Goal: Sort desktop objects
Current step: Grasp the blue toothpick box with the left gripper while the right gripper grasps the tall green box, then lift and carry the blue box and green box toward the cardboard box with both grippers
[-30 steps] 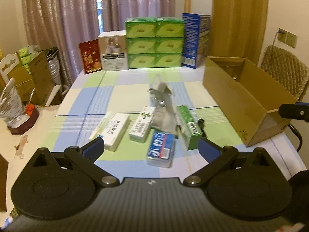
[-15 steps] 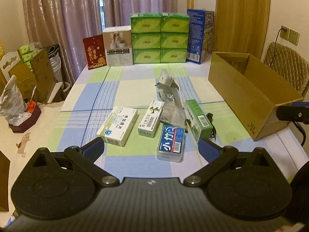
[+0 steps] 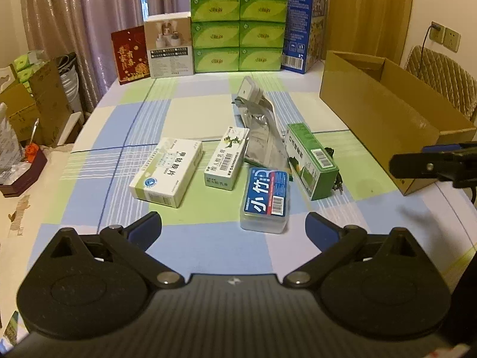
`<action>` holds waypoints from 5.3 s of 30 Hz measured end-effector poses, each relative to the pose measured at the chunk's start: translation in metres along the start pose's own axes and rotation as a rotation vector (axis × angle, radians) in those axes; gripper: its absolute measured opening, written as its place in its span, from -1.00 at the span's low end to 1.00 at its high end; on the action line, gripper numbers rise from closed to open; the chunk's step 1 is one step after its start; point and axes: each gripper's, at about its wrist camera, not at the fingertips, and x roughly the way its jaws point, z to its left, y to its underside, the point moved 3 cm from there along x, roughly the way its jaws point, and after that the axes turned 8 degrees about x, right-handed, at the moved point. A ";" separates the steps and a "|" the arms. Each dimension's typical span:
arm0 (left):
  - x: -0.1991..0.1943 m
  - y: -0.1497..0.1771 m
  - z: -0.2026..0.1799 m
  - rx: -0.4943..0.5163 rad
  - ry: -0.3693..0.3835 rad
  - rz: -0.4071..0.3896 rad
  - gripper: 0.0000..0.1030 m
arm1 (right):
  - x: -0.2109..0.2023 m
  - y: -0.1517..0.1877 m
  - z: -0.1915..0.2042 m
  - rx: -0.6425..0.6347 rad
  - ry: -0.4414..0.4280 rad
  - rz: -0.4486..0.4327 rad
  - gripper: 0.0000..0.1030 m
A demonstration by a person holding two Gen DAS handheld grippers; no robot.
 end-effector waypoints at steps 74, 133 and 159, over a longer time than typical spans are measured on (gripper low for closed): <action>0.096 0.013 -0.024 0.110 0.129 0.093 0.01 | 0.094 0.007 -0.005 -0.079 0.035 0.159 -0.44; 0.073 0.035 -0.029 0.053 0.092 0.077 0.01 | 0.099 0.032 0.006 -0.246 0.076 0.176 -0.46; 0.004 -0.051 -0.100 0.115 0.159 -0.071 0.01 | -0.050 -0.037 -0.032 -0.088 0.113 -0.066 -0.47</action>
